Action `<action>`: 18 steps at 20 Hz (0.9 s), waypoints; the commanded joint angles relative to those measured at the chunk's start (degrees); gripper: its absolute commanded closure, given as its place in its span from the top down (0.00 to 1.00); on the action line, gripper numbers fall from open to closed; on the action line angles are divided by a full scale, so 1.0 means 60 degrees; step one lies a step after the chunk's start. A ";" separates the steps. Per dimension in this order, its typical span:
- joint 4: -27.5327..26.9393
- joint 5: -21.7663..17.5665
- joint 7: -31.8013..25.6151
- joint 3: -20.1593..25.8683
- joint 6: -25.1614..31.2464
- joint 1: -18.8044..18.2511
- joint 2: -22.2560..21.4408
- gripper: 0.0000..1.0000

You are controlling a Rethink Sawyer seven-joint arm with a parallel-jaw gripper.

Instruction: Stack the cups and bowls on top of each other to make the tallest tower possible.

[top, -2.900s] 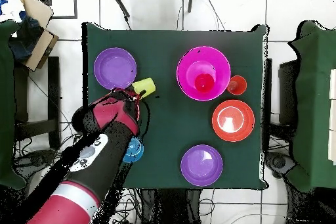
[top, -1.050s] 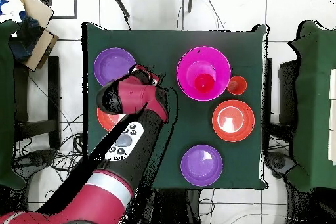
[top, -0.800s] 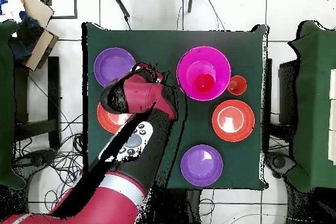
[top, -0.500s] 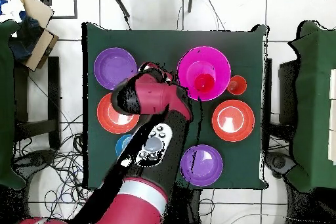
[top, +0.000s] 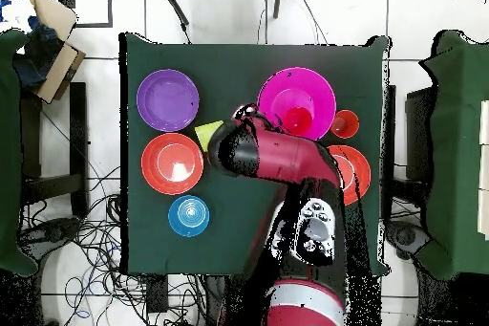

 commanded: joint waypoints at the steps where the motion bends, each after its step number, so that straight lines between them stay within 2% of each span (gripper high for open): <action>1: 0.1303 -0.0800 -0.2103 0.2652 0.1690 -0.0595 -0.0569 1.00; 6: 0.1314 -0.0779 -0.1992 0.3301 0.1738 -0.1020 -0.0651 1.00; 13: 0.1382 -0.0824 -0.1969 0.3752 0.2287 -0.1450 -0.0857 1.00; 18: 0.1459 -0.0932 -0.1651 0.3801 0.2411 -0.1422 -0.0974 1.00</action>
